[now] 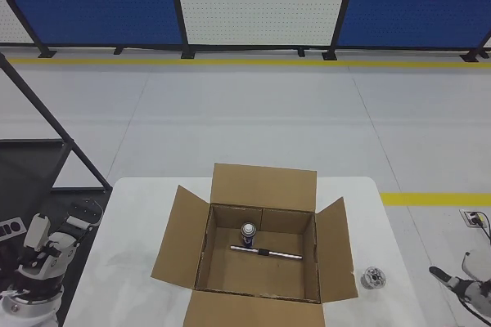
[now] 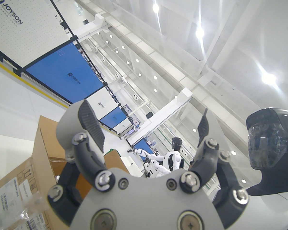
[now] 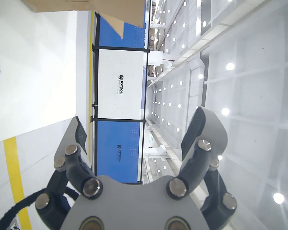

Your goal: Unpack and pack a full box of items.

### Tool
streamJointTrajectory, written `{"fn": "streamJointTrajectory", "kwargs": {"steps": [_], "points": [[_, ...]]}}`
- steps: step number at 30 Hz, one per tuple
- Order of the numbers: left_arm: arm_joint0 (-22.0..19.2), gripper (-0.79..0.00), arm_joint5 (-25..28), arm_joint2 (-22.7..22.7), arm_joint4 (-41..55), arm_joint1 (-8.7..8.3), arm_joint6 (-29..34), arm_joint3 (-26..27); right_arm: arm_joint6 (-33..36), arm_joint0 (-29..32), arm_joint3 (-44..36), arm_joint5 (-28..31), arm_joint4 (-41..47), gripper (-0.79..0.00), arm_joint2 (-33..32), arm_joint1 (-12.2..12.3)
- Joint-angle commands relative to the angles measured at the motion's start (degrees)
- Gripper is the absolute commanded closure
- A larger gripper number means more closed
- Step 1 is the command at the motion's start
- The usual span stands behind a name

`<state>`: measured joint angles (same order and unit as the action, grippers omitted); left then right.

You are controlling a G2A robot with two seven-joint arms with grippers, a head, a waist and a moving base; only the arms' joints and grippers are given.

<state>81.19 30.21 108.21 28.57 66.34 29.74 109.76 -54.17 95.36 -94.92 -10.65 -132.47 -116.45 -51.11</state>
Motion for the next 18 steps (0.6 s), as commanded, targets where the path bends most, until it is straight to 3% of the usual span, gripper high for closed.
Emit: {"fn": "streamJointTrajectory", "kwargs": {"steps": [1, 10, 13, 16, 18], "points": [[0.0, -0.785, 0.0, 0.0, 0.0, 0.0, 0.0, 0.0, 0.2, 0.2, -0.3, 0.3, 0.1, -0.785, -0.1, 0.0], [0.0, -0.785, 0.0, 0.0, 0.0, 0.0, 0.0, 0.0, 0.2, 0.2, -0.3, 0.3, 0.1, -0.785, -0.1, 0.0], [0.0, -0.785, 0.0, 0.0, 0.0, 0.0, 0.0, 0.0, -3.1, 1.2, -2.0, 0.7, 3.9, -0.785, 0.4, -0.2], [0.0, -0.785, 0.0, 0.0, 0.0, 0.0, 0.0, 0.0, -7.9, 2.6, -5.0, 3.7, 10.7, -0.785, -0.6, -0.4], [0.0, -0.785, 0.0, 0.0, 0.0, 0.0, 0.0, 0.0, -6.2, 3.1, -7.3, 8.6, 14.0, -0.785, -1.7, -0.4]]}}
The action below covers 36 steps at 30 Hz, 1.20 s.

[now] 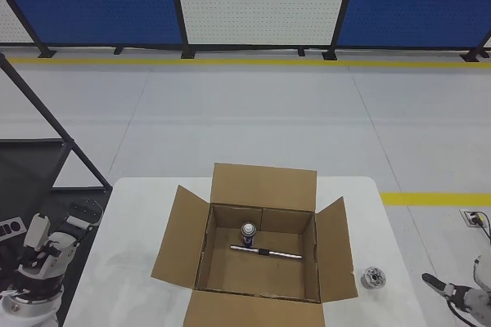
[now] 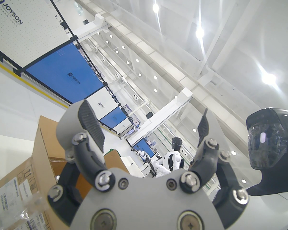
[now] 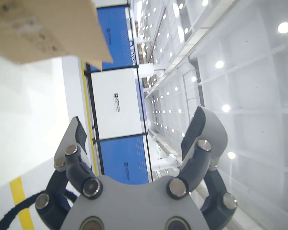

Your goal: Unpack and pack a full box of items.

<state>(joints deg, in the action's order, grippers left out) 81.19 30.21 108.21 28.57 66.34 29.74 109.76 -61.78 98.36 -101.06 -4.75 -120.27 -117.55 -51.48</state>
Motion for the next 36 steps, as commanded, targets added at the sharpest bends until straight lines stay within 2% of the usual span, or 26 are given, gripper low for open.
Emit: {"fn": "streamJointTrajectory", "kwargs": {"steps": [1, 4, 8, 14, 16, 29, 32, 36], "points": [[0.0, -0.785, 0.0, 0.0, 0.0, 0.0, 0.0, 0.0, 2.5, 0.3, -2.6, 5.4, 4.6, -0.785, -0.9, 0.0], [0.0, -0.785, 0.0, 0.0, 0.0, 0.0, 0.0, 0.0, 4.5, 0.0, -6.1, 13.7, 10.5, -0.785, -2.0, 0.1], [0.0, -0.785, 0.0, 0.0, 0.0, 0.0, 0.0, 0.0, 12.6, -2.9, -10.7, 21.1, 13.2, -0.785, -1.7, 0.5], [0.0, -0.785, 0.0, 0.0, 0.0, 0.0, 0.0, 0.0, 24.3, -11.8, -13.0, 31.3, 22.0, -0.785, 5.0, 1.0], [0.0, -0.785, 0.0, 0.0, 0.0, 0.0, 0.0, 0.0, 24.4, -15.2, -13.4, 34.7, 25.9, -0.785, 8.0, 1.1], [0.0, -0.785, 0.0, 0.0, 0.0, 0.0, 0.0, 0.0, 24.4, -15.2, -13.4, 34.7, 25.9, -0.785, 8.0, 1.1], [0.0, -0.785, 0.0, 0.0, 0.0, 0.0, 0.0, 0.0, 24.5, -14.7, -14.2, 36.1, 28.6, -0.785, 9.9, 0.9], [0.2, -0.785, -1.0, 0.0, -0.8, 0.01, -0.9, 1.6, 28.1, -16.9, -18.1, 37.6, 26.9, -0.785, 13.6, 1.0]]}}
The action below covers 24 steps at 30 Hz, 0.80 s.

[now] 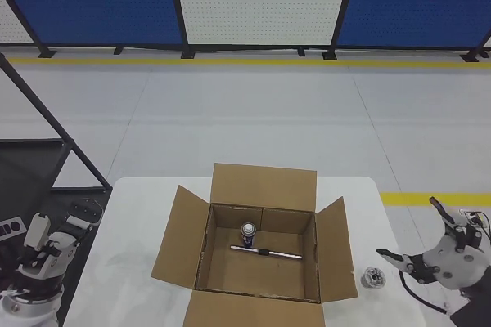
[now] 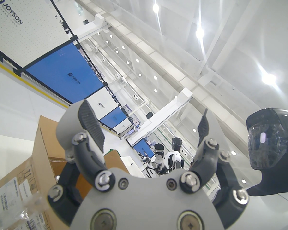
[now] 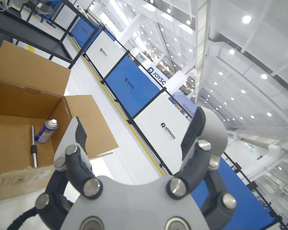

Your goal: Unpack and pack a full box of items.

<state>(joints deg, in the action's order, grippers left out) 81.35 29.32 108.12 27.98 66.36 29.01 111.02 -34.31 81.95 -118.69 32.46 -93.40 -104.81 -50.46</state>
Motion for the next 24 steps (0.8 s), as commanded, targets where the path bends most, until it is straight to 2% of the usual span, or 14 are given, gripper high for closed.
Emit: {"fn": "streamJointTrajectory", "kwargs": {"steps": [1, 6, 9, 13, 18, 20, 24], "points": [[0.2, -0.785, -0.2, 0.2, -0.4, 0.0, -0.4, 0.8, 2.5, -1.4, -0.7, 0.7, 0.9, -0.785, 1.8, 0.0], [1.4, -0.785, 0.0, 1.6, -1.6, 0.0, -1.4, 1.6, 12.4, -9.2, -2.6, 7.5, 7.7, -0.785, 9.1, 0.0], [2.8, -0.785, 0.9, 2.9, -1.7, 0.01, -1.4, 1.5, 18.2, -15.0, -0.5, 10.0, 14.1, -0.785, 13.6, -0.2], [4.4, -0.785, 1.8, 4.6, -0.9, 0.04, -1.6, 0.8, 30.7, -22.4, 2.6, 7.6, 23.2, -0.785, 21.2, -1.0], [6.2, -0.785, 2.9, 5.9, -0.4, 0.07, -0.8, 0.9, 42.5, -30.9, 7.8, 2.4, 36.4, -0.785, 31.2, -2.7], [6.6, -0.785, 3.0, 6.1, -0.5, 0.09, -0.7, 1.0, 44.9, -33.7, 9.5, 3.5, 40.4, -0.785, 34.8, -3.3], [6.8, -0.785, 2.6, 5.8, -0.6, 0.06, 0.1, 1.3, 44.9, -33.7, 9.5, 3.5, 40.4, -0.785, 34.8, -3.3]]}}
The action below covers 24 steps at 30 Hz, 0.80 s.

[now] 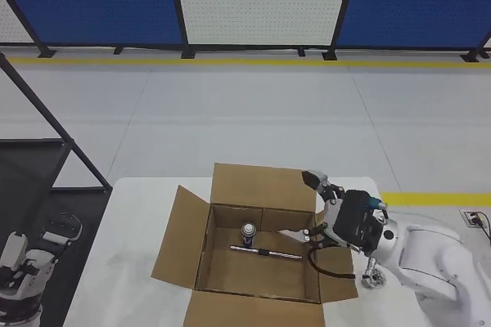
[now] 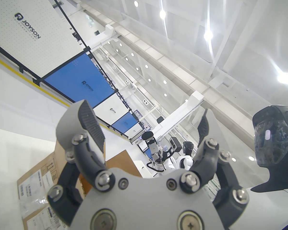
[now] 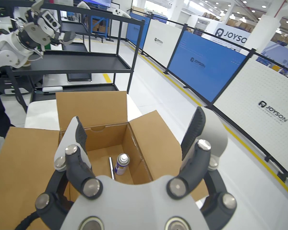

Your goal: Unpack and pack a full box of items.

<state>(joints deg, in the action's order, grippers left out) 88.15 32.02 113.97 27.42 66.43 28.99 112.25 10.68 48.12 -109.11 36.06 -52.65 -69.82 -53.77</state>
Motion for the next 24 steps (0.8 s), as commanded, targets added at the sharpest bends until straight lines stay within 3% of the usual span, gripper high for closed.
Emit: {"fn": "streamJointTrajectory", "kwargs": {"steps": [1, 13, 24], "points": [[0.0, -0.785, -0.1, -0.1, -0.1, -0.01, 0.1, 0.0, -0.1, 0.1, 0.0, -0.1, -0.3, -0.785, -0.2, 0.0], [0.0, -0.785, -0.8, -0.1, -0.3, 0.01, -0.5, 0.3, -0.8, 1.5, -1.3, -0.3, -1.1, -0.785, 2.2, -0.4], [0.1, -0.785, -2.8, -2.7, -4.2, 0.5, -6.4, 2.8, 14.2, -5.0, -2.4, -20.3, -7.1, -0.785, 18.0, -4.5]]}}
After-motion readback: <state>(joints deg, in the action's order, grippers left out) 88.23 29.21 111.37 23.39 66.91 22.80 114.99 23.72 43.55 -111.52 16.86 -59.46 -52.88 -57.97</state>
